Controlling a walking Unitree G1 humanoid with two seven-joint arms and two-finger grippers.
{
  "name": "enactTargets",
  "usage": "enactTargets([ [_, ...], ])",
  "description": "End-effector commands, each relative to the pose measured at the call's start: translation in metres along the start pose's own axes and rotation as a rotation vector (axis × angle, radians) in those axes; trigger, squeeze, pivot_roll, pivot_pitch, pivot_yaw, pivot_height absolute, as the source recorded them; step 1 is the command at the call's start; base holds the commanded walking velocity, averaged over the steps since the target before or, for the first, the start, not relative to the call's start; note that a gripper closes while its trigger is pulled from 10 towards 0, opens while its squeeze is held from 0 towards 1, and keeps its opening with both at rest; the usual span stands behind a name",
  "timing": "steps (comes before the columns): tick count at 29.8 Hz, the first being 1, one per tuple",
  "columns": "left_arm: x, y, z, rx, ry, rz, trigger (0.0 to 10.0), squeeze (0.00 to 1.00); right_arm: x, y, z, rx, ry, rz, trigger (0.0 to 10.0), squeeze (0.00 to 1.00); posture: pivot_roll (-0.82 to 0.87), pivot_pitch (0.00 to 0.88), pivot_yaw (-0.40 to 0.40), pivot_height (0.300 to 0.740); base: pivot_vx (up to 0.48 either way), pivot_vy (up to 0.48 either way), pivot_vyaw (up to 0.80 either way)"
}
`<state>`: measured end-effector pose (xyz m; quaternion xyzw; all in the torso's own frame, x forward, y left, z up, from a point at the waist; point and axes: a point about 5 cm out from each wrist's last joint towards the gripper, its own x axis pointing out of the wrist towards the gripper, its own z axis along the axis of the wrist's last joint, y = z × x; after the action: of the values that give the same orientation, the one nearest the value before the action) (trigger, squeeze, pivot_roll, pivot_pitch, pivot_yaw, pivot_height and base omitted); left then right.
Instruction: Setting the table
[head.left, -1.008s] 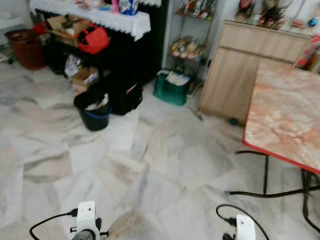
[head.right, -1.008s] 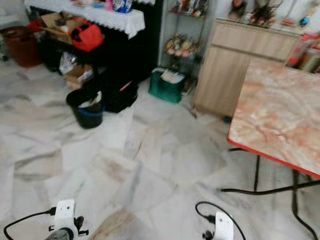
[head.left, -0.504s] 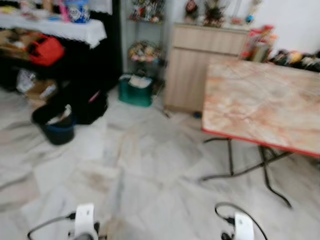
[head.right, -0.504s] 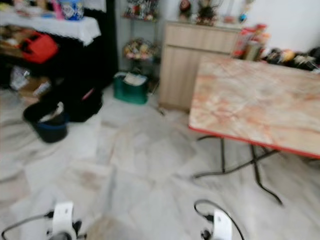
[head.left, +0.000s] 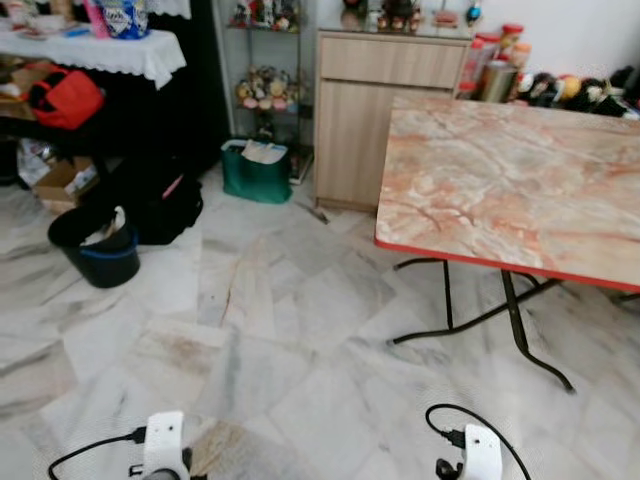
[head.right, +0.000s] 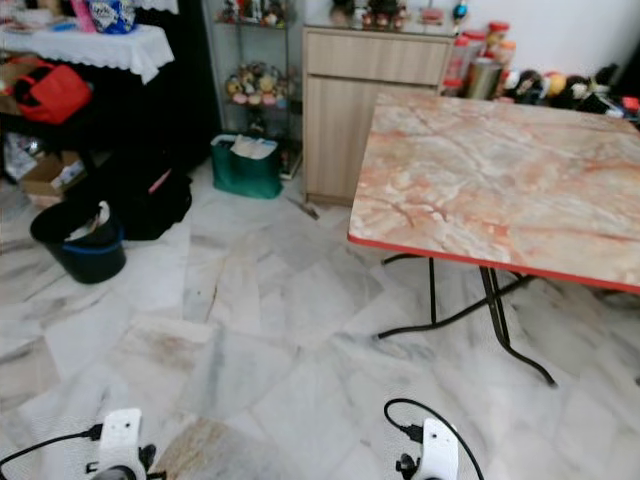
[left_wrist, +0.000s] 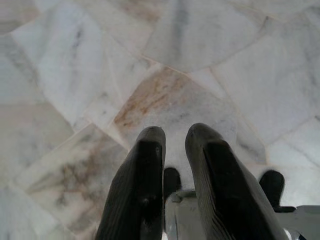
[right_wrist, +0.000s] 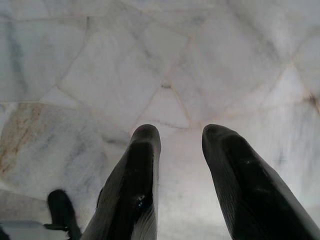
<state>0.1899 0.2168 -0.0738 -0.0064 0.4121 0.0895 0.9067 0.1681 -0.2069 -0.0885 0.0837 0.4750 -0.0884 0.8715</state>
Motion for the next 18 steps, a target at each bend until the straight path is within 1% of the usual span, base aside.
enactTargets([
  [1, -0.0003, -0.002, -0.0037, 0.013, 0.025, -0.006, 10.0, 0.0, 0.0, -0.0007, 0.0015, 0.014, -0.01, -0.005, 10.0, 0.0, 0.07, 0.0, -0.039, 0.728, 0.0, -0.3, 0.0],
  [11, -0.0007, -0.0014, -0.0058, 0.023, 0.038, -0.009, 10.0, 0.0, 0.0, 0.0001, 0.0013, 0.005, -0.015, -0.006, 10.0, 0.0, 0.07, 0.0, -0.033, 0.728, 0.0, -0.374, 0.0],
  [18, -0.001, -0.0027, -0.0071, 0.031, 0.041, -0.019, 10.0, 0.0, -0.0005, 0.0012, -0.0037, 0.02, -0.003, -0.005, 10.0, 0.0, 0.08, 0.0, -0.025, 0.728, 0.0, -0.367, 0.0],
])
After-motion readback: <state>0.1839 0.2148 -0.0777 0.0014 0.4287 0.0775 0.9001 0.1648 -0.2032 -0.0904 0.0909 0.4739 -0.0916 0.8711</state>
